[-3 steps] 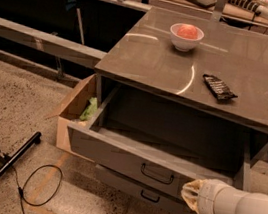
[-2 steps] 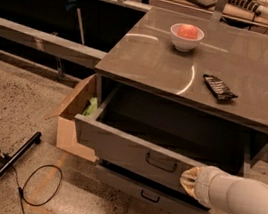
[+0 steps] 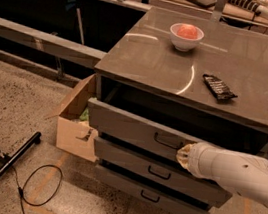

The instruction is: Close top drawer

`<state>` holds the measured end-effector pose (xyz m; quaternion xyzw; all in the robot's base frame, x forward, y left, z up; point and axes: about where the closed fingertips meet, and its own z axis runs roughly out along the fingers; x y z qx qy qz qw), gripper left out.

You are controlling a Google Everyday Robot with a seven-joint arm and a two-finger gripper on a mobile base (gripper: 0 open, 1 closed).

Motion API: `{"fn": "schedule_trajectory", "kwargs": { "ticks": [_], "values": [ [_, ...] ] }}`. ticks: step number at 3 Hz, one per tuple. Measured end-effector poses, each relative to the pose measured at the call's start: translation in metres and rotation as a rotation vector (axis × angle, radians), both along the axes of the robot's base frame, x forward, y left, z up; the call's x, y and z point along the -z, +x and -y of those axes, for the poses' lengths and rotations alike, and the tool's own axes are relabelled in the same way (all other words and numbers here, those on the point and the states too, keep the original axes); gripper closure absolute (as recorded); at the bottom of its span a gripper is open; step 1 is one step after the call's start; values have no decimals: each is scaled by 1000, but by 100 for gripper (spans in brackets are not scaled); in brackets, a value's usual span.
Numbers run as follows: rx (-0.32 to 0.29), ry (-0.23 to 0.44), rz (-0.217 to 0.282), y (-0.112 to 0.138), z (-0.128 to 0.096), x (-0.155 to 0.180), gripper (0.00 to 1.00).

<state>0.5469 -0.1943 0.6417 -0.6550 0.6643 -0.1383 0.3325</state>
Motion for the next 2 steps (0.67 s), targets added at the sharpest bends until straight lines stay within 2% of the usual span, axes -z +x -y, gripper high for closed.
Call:
{"fn": "schedule_trajectory", "kwargs": {
  "ticks": [1, 2],
  "values": [
    [-20, -12, 9, 24, -4, 7, 100],
    [-25, -20, -8, 26, 1, 10, 100]
  ]
}}
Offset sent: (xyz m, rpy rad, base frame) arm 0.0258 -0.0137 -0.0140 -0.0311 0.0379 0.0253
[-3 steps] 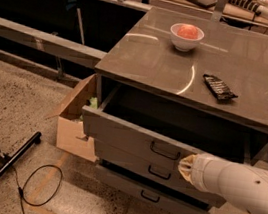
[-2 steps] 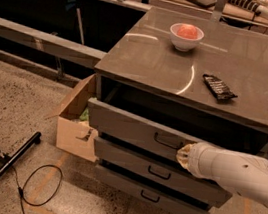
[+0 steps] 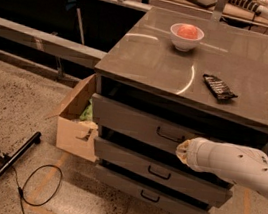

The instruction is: Close top drawer

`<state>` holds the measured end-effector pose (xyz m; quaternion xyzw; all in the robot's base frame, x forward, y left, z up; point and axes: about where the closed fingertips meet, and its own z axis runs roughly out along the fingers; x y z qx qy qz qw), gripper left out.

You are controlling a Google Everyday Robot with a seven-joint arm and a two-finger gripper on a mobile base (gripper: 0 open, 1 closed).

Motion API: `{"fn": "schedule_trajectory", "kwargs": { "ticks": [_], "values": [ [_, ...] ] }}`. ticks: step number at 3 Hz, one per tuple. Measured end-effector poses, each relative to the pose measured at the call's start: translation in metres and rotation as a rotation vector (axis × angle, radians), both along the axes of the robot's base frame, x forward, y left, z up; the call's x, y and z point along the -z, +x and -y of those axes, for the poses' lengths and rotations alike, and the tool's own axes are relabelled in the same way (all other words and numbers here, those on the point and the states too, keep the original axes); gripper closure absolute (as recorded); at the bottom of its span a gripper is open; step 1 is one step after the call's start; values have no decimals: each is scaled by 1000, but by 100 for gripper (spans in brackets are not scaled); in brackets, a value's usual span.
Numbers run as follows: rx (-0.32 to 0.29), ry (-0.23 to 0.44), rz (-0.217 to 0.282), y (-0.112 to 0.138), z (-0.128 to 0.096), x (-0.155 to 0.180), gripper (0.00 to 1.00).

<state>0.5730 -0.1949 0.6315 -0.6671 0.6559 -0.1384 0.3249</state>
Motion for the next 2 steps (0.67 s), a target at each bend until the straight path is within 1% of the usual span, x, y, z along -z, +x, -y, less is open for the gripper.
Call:
{"fn": "schedule_trajectory", "kwargs": {
  "ticks": [1, 2],
  "values": [
    [4, -9, -28, -14, 12, -3, 100],
    [16, -12, -54, -34, 26, -17, 100]
  ]
}}
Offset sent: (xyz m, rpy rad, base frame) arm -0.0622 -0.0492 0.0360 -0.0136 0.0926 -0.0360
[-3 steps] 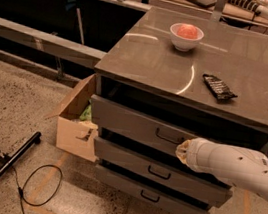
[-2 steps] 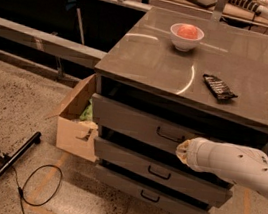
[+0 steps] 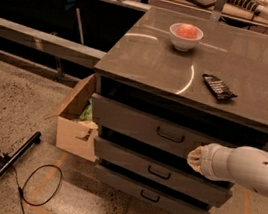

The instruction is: Close top drawer

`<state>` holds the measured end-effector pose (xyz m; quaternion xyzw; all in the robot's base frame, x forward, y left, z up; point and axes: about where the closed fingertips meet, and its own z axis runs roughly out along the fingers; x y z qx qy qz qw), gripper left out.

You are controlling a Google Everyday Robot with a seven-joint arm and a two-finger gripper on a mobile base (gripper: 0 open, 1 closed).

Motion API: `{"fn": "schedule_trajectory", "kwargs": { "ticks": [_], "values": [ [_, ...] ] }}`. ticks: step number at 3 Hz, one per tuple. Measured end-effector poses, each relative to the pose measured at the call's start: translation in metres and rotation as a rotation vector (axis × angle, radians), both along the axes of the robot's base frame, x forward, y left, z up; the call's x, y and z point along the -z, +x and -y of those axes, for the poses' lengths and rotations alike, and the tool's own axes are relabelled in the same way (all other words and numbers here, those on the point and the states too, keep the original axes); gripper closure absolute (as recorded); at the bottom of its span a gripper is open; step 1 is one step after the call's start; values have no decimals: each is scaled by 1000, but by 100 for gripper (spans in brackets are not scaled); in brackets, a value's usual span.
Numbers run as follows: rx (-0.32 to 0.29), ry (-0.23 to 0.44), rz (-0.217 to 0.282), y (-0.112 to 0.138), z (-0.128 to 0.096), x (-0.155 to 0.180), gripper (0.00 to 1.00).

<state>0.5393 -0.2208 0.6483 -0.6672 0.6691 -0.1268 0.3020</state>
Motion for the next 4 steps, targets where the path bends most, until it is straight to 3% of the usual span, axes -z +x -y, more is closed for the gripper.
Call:
{"fn": "schedule_trajectory", "kwargs": {
  "ticks": [1, 3, 4],
  "values": [
    [3, 21, -25, -23, 12, -29, 100],
    [-18, 147, -32, -51, 49, -132, 100],
    [-60, 167, -91, -65, 40, -135, 83]
  ]
}}
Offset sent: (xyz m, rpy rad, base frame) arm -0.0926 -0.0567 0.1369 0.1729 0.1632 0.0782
